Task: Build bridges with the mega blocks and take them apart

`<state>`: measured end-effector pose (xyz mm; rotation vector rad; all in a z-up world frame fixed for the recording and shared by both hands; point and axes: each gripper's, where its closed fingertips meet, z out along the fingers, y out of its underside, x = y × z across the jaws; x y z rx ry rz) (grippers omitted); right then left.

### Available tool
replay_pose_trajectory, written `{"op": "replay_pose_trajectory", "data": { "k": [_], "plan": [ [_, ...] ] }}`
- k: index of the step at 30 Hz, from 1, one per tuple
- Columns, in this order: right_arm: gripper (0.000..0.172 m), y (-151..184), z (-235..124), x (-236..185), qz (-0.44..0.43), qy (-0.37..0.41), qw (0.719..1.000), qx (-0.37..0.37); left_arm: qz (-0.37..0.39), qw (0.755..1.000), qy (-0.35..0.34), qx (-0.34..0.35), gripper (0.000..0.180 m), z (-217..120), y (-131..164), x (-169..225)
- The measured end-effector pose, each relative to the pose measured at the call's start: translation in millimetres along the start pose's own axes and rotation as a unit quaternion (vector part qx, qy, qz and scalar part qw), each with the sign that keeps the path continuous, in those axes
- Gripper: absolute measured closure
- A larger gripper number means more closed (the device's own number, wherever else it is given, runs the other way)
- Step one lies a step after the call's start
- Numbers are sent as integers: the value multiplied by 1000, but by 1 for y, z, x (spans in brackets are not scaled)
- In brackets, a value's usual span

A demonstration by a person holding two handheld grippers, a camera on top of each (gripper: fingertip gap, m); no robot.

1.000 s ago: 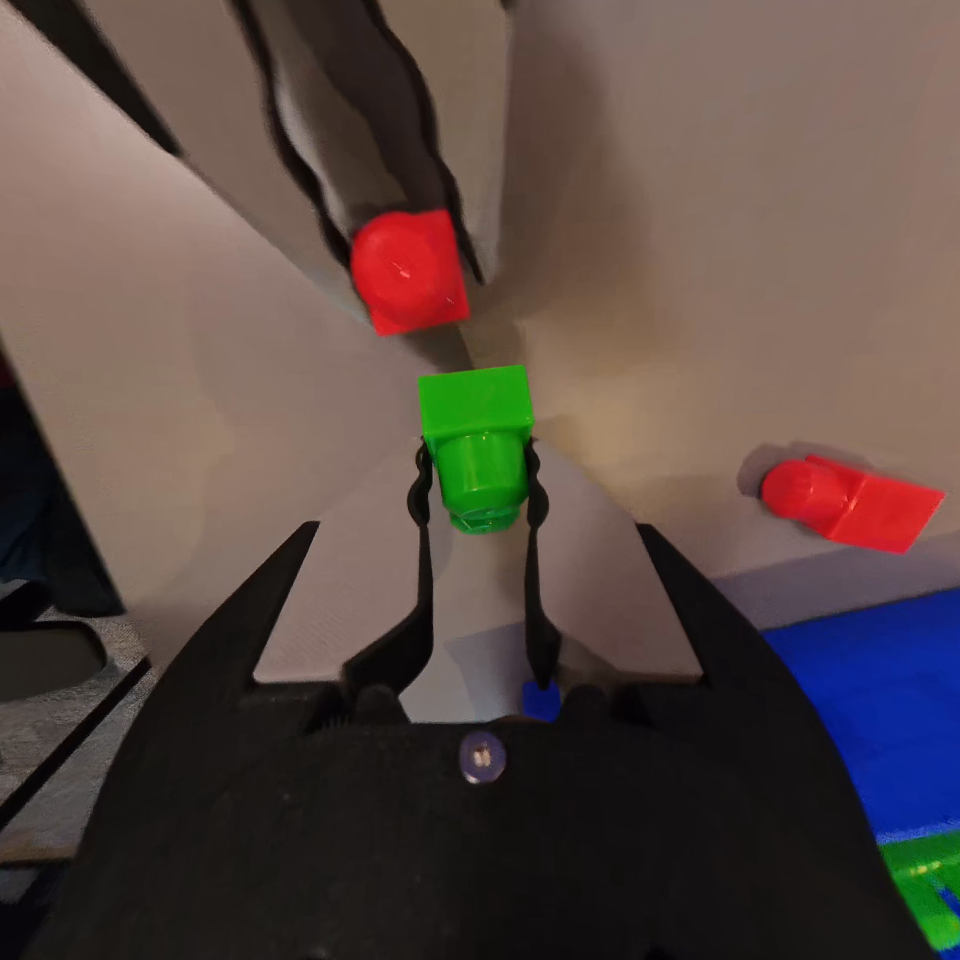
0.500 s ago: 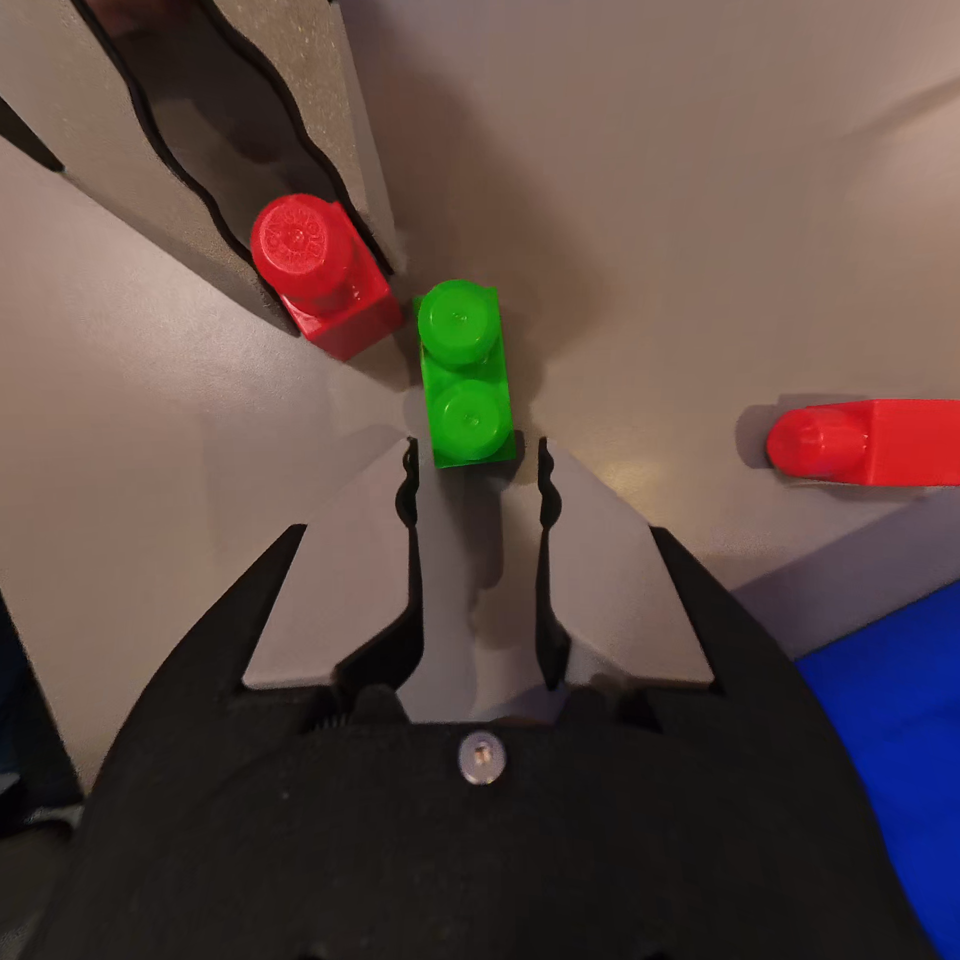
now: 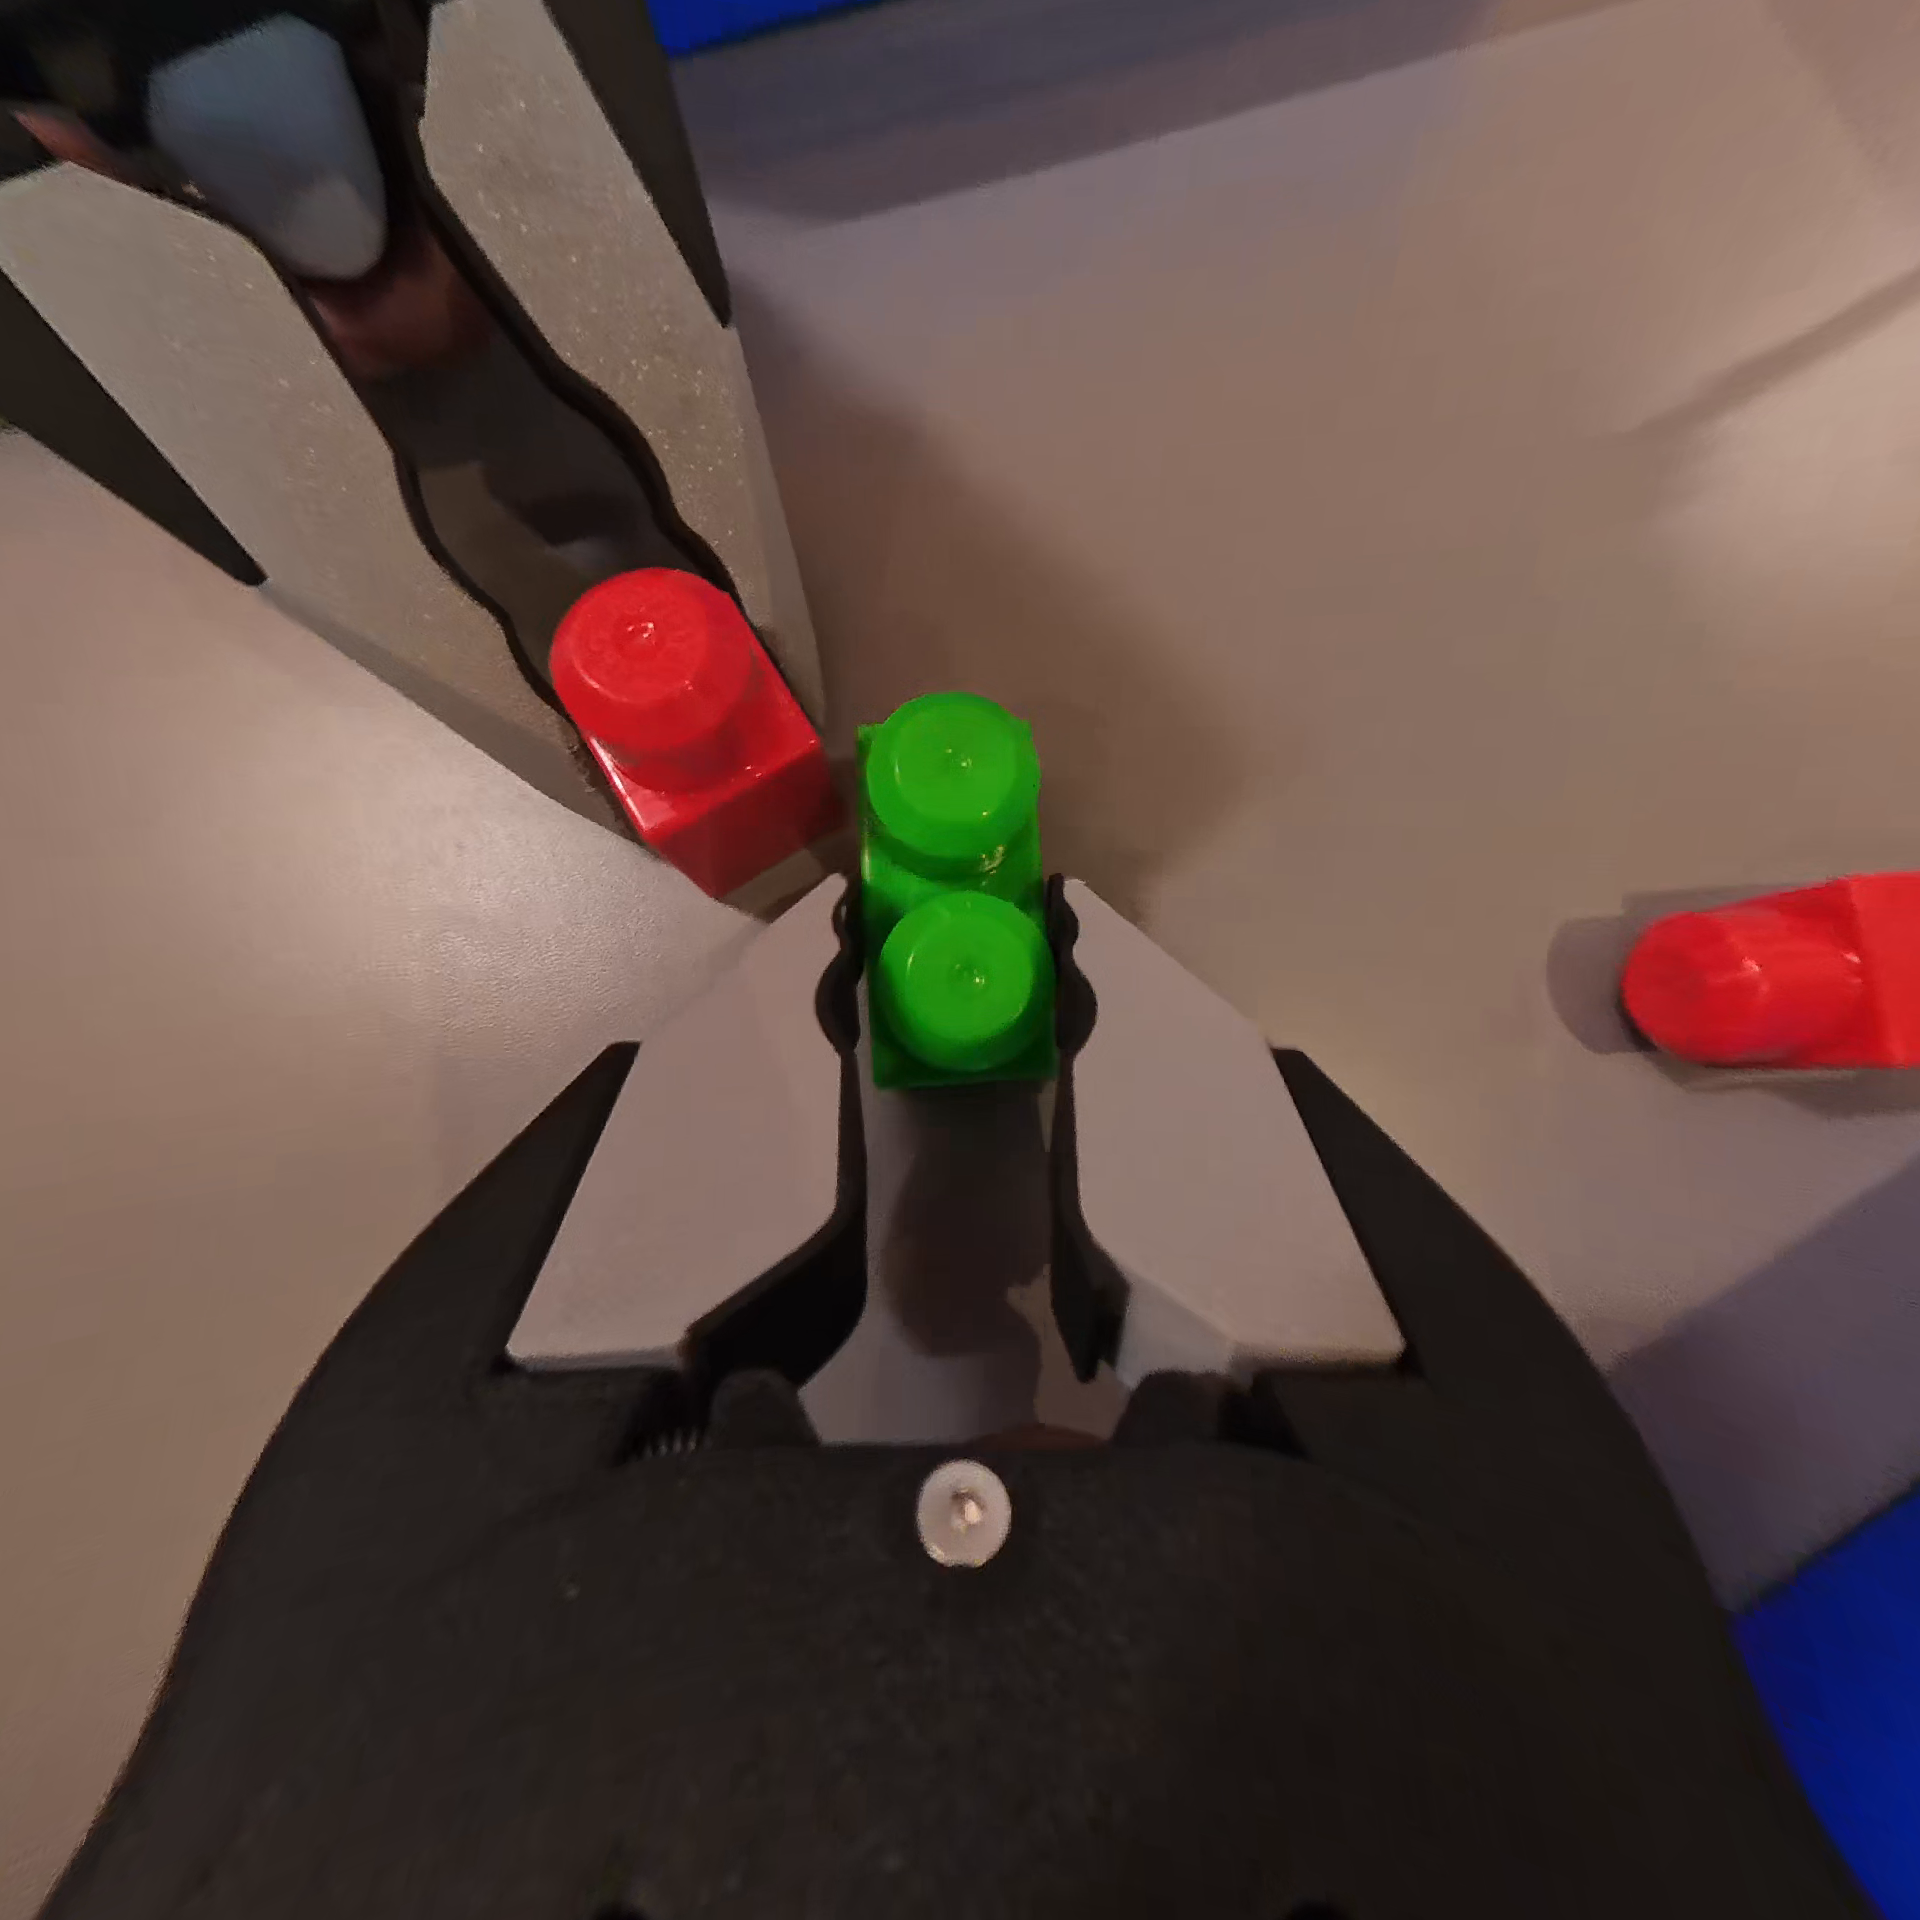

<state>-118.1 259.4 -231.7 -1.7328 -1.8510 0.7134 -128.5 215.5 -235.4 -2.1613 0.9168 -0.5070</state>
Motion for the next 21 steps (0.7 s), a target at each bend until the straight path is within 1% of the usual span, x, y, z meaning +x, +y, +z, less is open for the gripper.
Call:
{"op": "replay_pose_trajectory", "data": {
  "k": [3, 5, 8, 10, 13, 16, 21],
  "plan": [
    [141, -7, -21, -1, 6, -1, 1000, 25, 18, 1000, -1, 0, 147, 2, -2, 1],
    [141, -10, -37, -6, -2, -19, 999, 32, 29, 1000, 2, 11, 147, 2, -7, 3],
    [141, -20, -53, -15, -22, -48, 998, 41, 24, 999, 9, 19, 147, 1, -9, 3],
    [141, -28, -59, -21, -36, -65, 996, 50, 30, 999, -3, 26, 147, 0, -11, 1],
    [141, -37, -58, -30, -67, -74, 994, 43, 45, 998, -27, 22, 147, 1, -11, -3],
    [140, -40, -51, -36, -102, -72, 992, 17, 75, 996, -40, 10, 147, 4, -8, -1],
    [140, -29, -39, -37, -134, -71, 987, -49, 77, 996, -39, 22, 147, 2, -12, 0]
  ]
}}
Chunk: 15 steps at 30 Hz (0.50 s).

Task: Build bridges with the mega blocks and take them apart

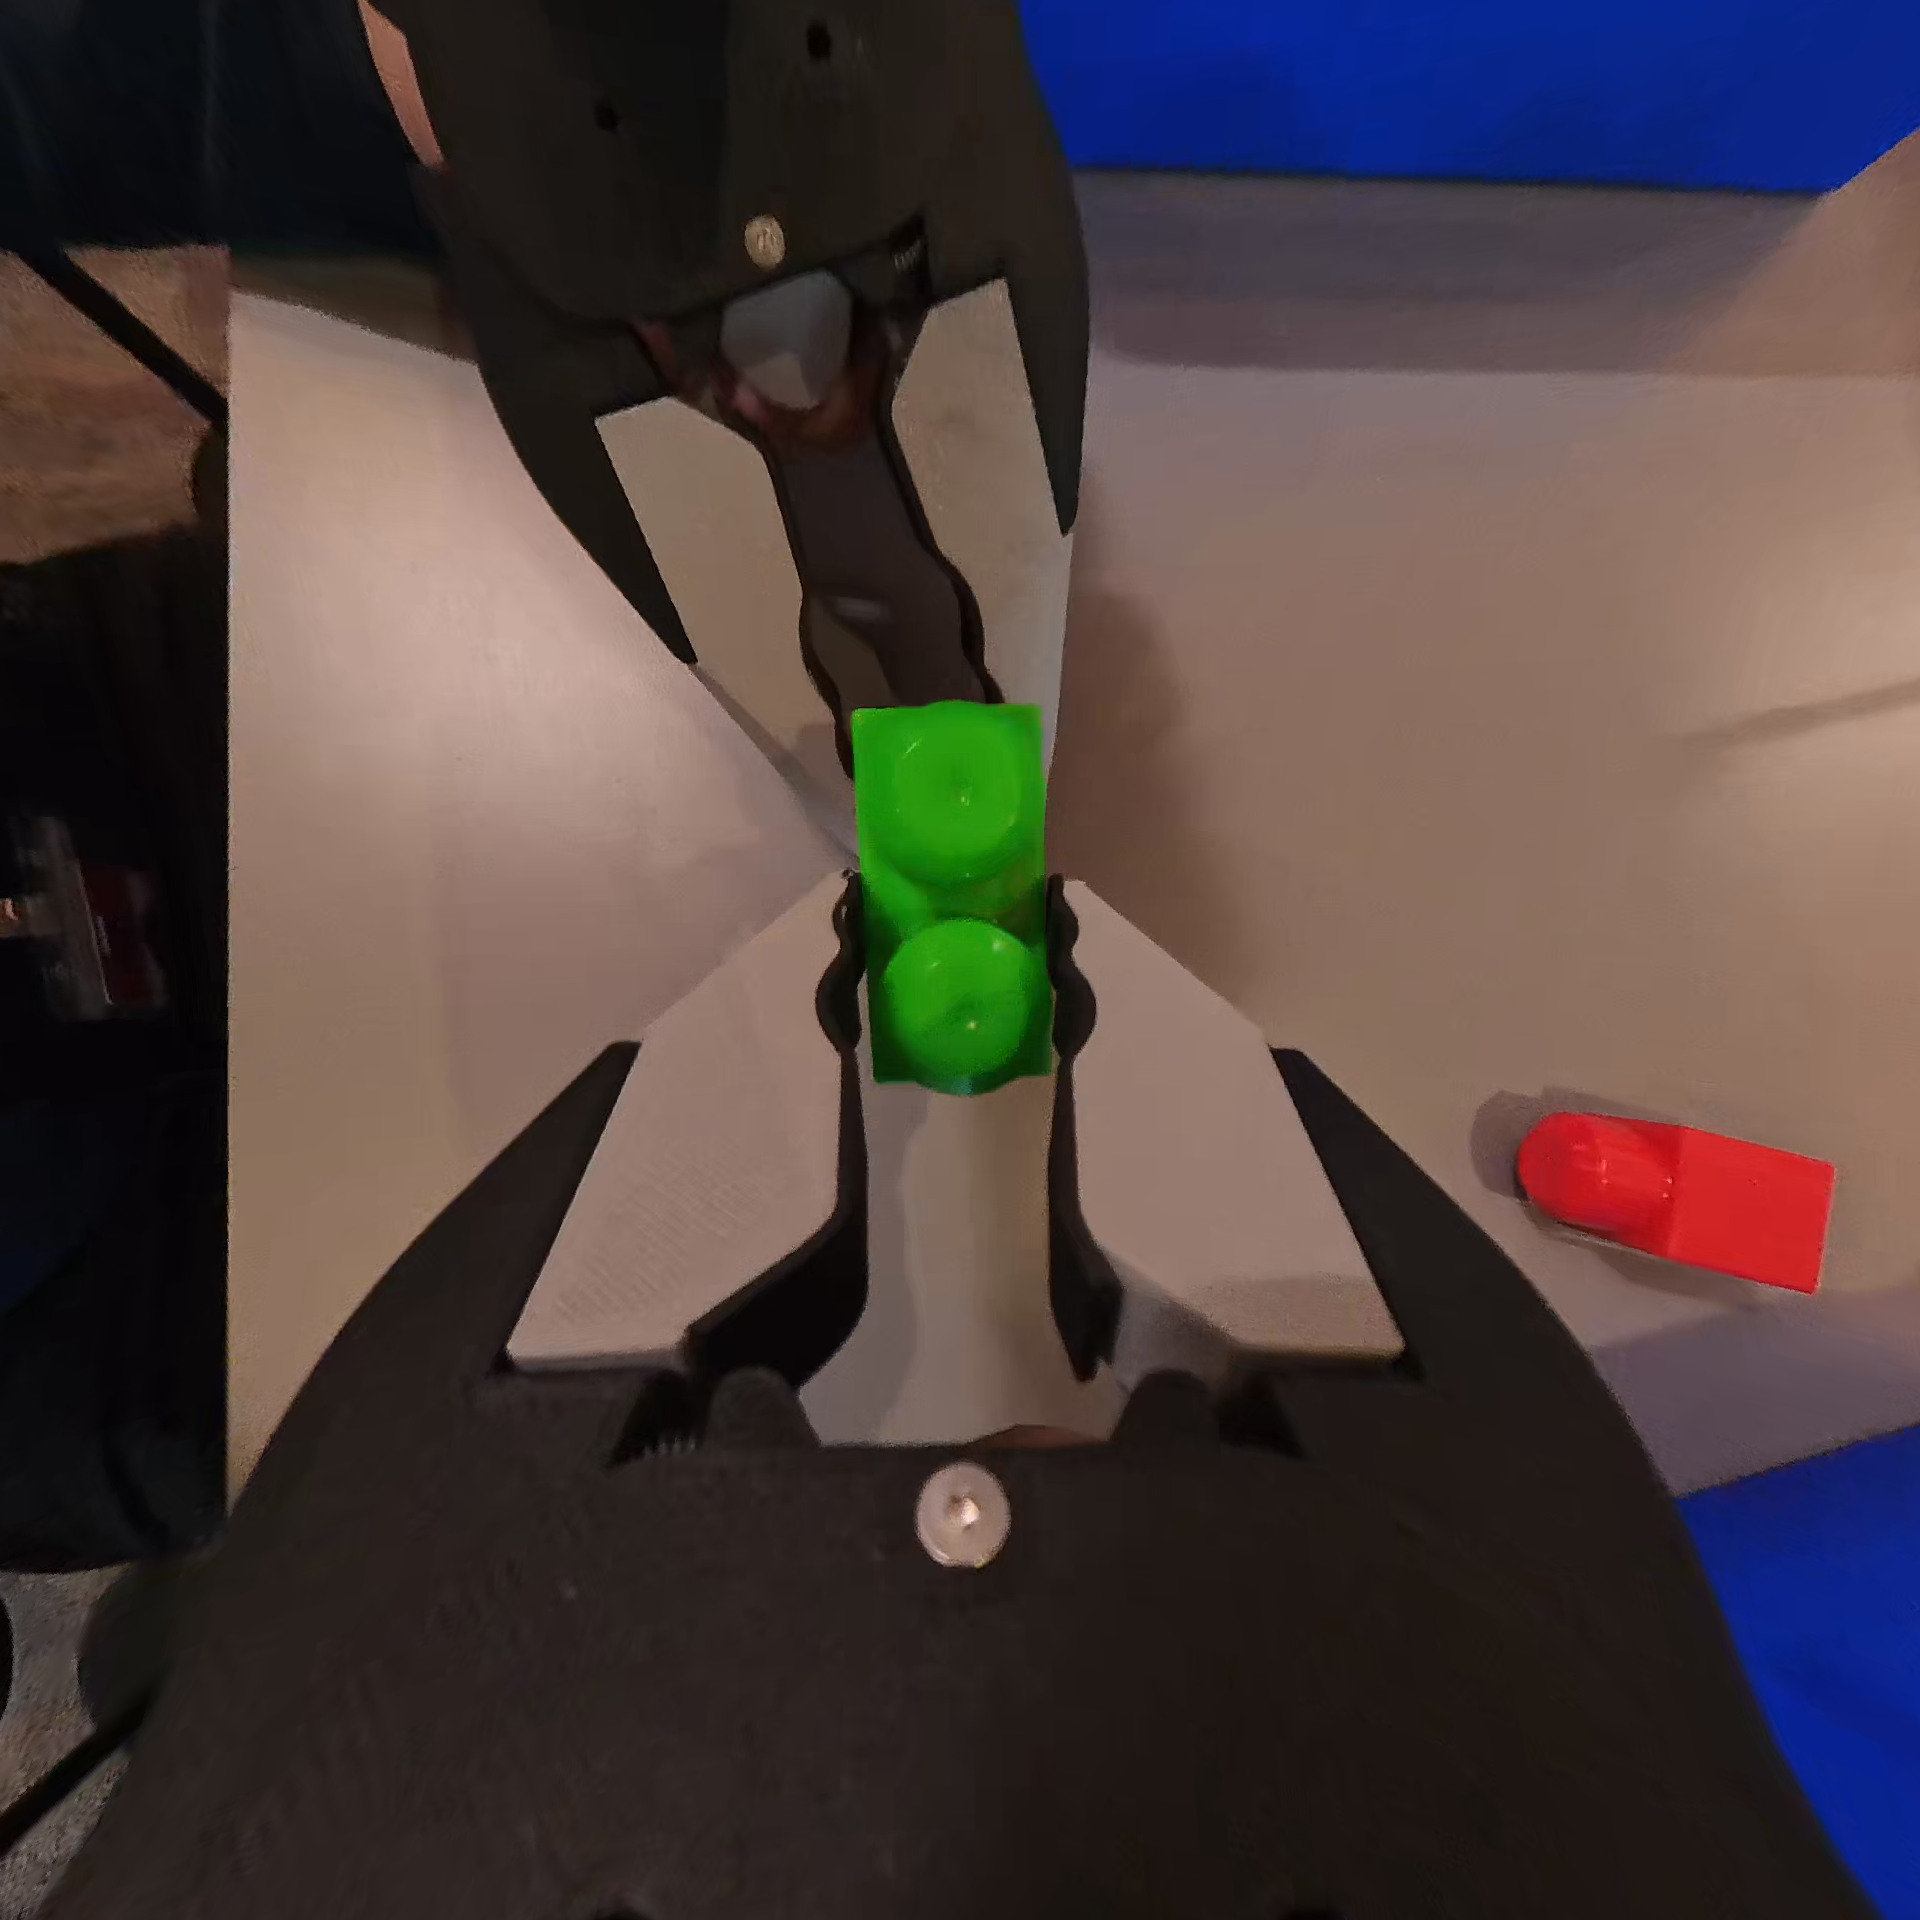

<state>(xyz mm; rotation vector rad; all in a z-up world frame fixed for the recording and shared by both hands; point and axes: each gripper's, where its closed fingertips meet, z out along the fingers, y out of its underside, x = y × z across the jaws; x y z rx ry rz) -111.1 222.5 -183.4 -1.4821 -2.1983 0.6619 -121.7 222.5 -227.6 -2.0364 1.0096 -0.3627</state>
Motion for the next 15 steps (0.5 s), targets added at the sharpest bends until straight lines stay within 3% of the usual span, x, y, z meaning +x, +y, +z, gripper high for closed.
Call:
{"op": "replay_pose_trajectory", "data": {
  "k": [15],
  "plan": [
    [141, 15, 11, -5, -81, -20, 988, -132, -13, 999, 31, -9, 148, 1, 3, 10]
  ]
}}
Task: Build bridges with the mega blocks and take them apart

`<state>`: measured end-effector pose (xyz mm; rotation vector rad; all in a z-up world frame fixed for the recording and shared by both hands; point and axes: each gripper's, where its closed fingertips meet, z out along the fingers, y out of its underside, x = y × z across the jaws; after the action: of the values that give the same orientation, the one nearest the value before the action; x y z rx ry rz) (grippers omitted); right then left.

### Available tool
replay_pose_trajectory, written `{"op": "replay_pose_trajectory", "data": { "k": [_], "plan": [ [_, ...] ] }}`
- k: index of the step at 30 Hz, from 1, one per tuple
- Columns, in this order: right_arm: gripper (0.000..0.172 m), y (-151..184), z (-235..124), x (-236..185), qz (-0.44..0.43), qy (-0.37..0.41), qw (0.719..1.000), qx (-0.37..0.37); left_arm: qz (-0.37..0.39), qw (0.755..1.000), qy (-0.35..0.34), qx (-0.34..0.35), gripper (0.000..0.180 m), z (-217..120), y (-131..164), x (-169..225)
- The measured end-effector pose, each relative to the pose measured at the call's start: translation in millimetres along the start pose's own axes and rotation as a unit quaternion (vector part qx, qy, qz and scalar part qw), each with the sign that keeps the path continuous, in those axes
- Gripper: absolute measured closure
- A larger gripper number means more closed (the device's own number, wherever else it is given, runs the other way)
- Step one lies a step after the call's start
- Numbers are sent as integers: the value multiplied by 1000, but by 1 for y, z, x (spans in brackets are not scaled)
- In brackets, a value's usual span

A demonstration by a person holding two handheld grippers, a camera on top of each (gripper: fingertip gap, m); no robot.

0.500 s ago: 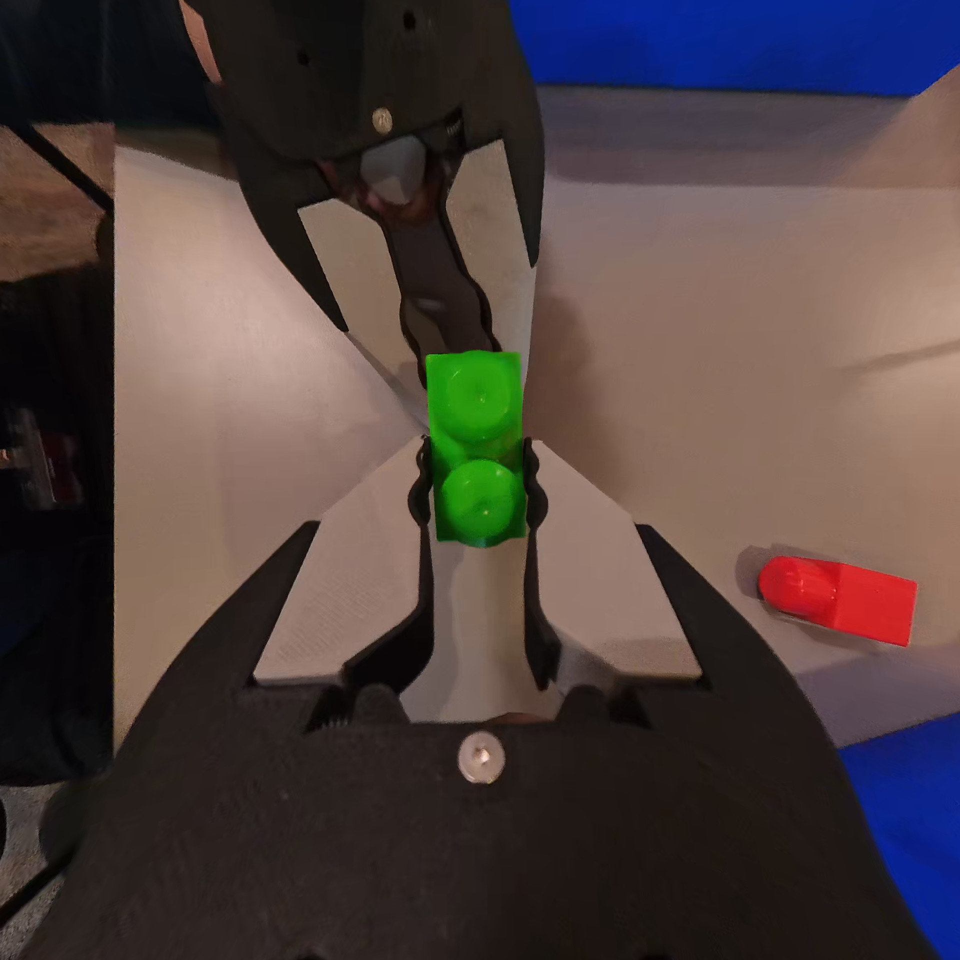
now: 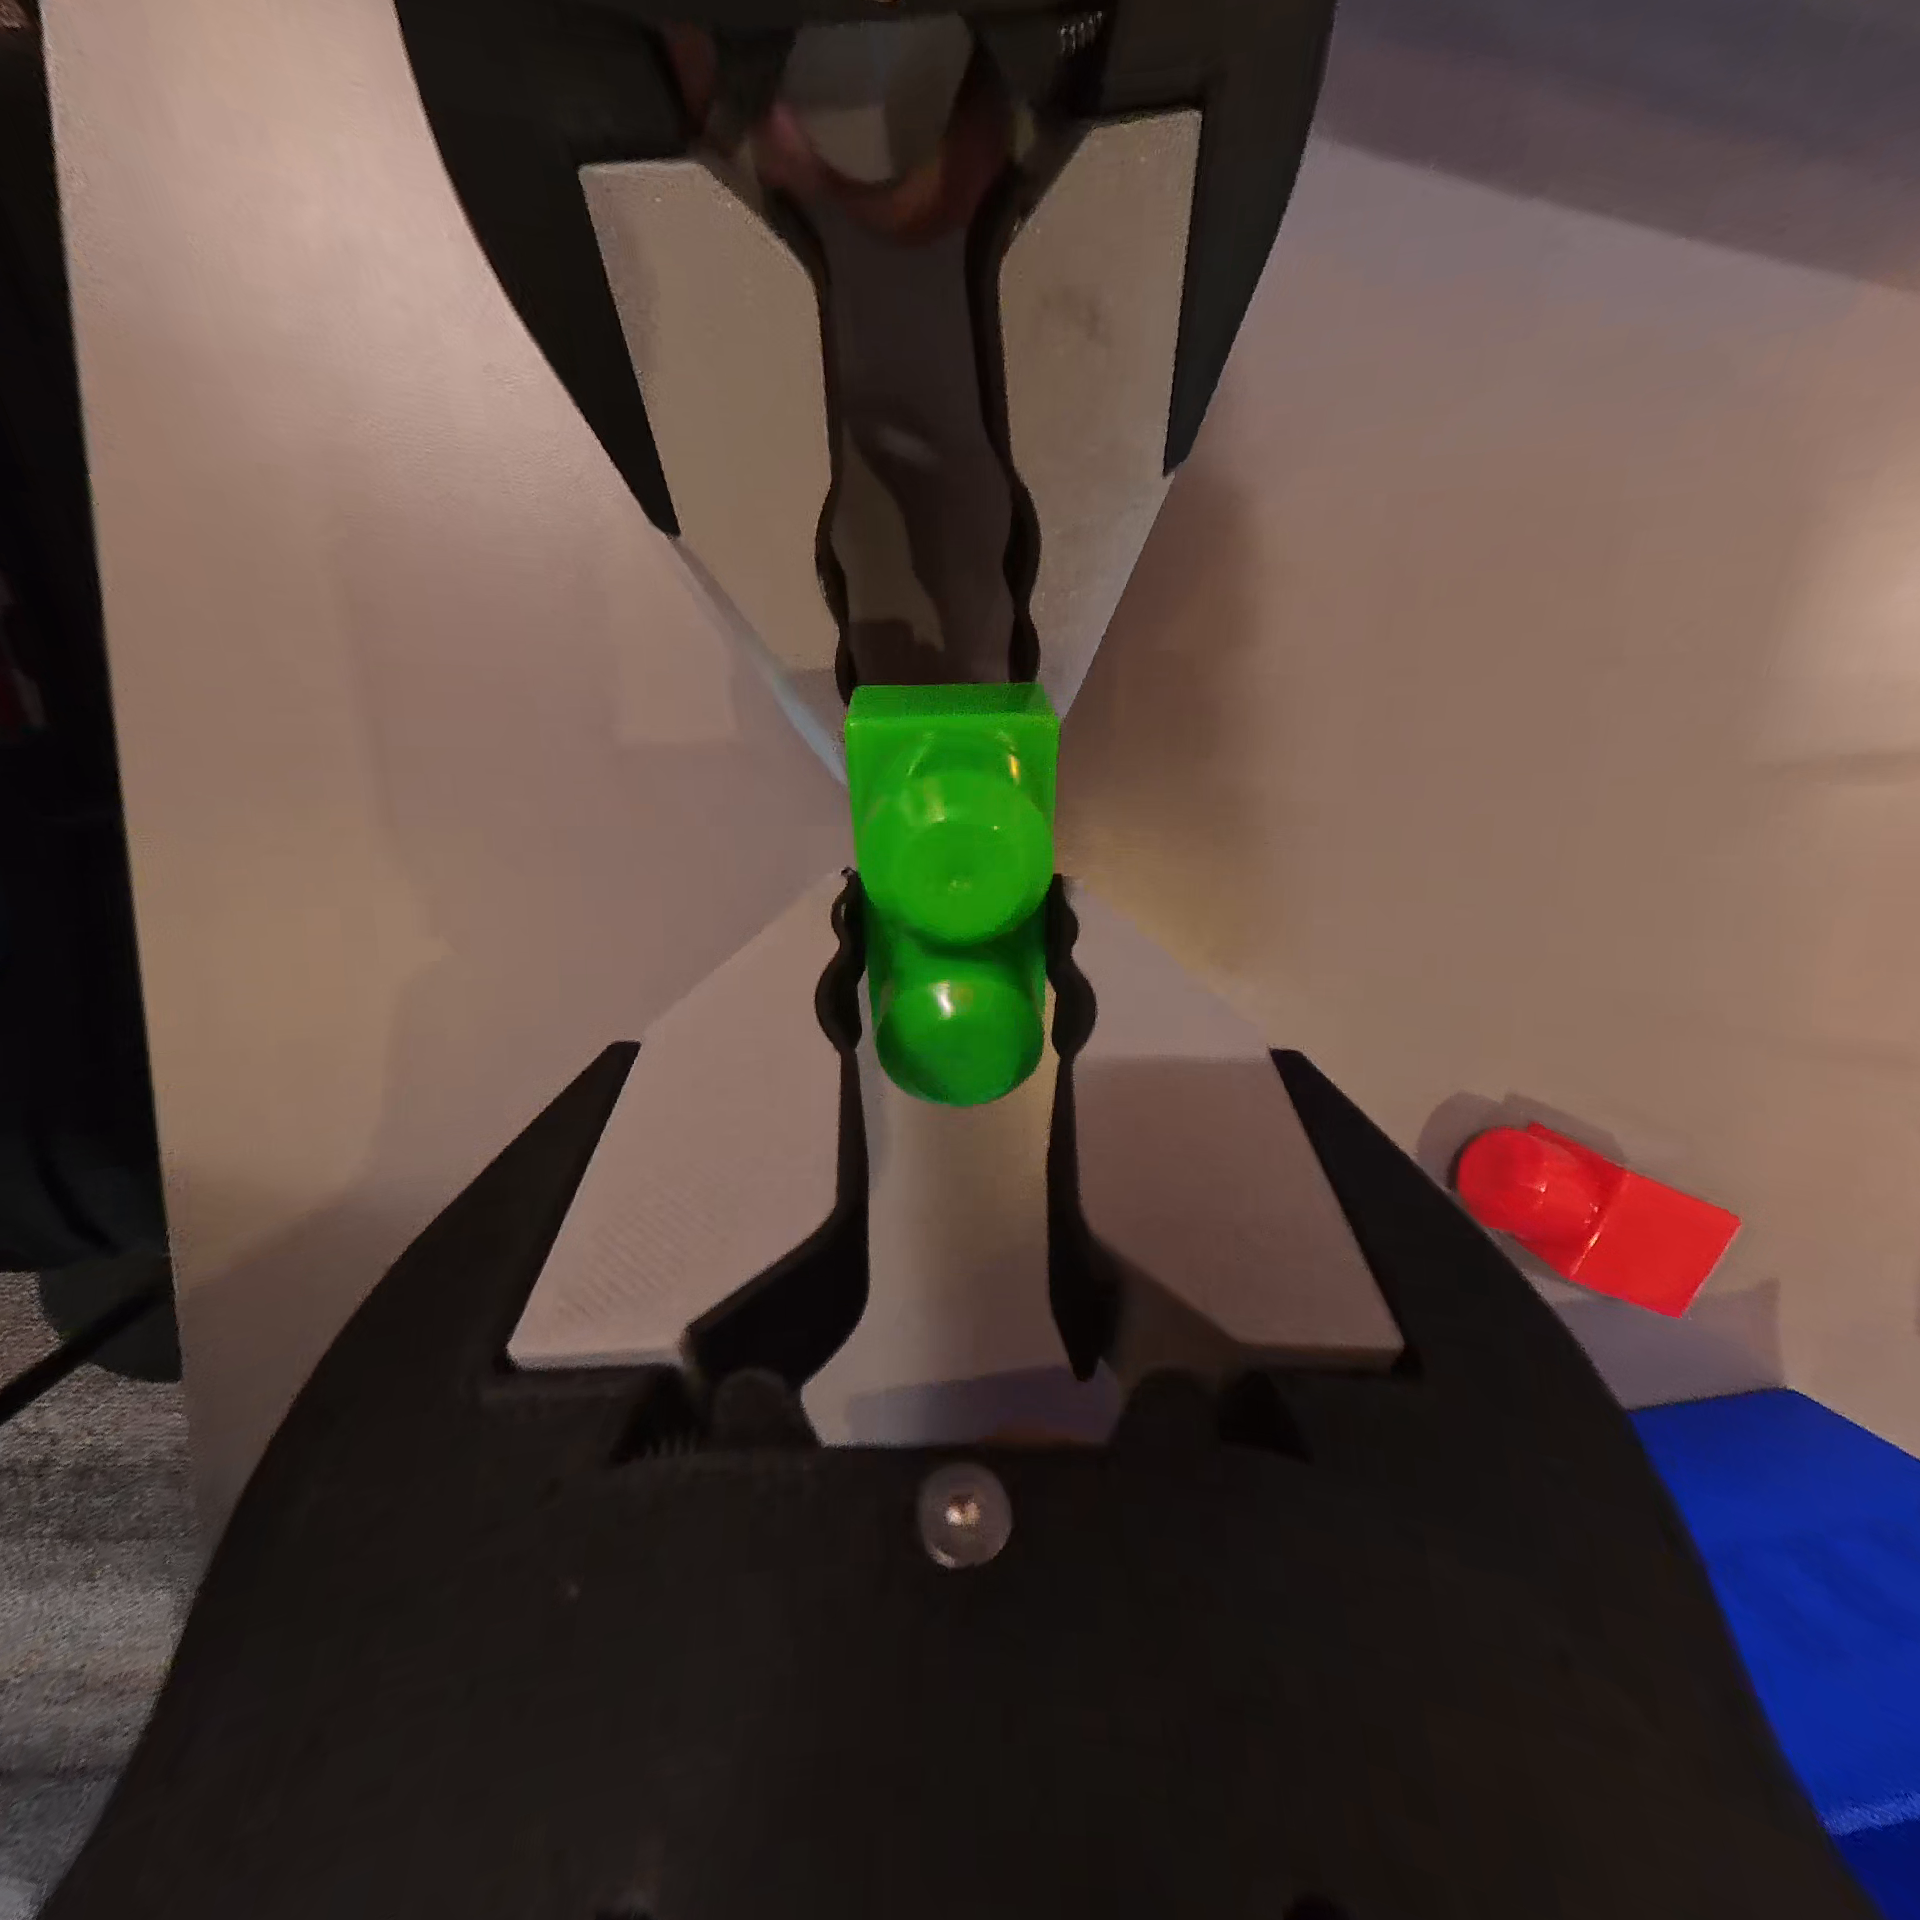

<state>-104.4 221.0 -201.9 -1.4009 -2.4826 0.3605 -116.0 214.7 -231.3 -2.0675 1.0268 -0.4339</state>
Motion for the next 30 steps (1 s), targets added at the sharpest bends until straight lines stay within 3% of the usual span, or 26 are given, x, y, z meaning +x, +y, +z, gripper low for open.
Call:
{"op": "replay_pose_trajectory", "data": {
  "k": [10, 18, 30],
  "plan": [
    [140, -17, -10, 4, 66, -17, 990, 122, -14, 1000, -5, 19, 148, -4, -4, -2],
    [140, -13, -5, 1, 29, -16, 996, 78, -11, 1000, 2, 10, 148, -2, -2, 1],
    [139, -24, -10, -2, 67, -36, 986, 151, -13, 1000, 5, 9, 147, -3, -2, 2]
  ]
}}
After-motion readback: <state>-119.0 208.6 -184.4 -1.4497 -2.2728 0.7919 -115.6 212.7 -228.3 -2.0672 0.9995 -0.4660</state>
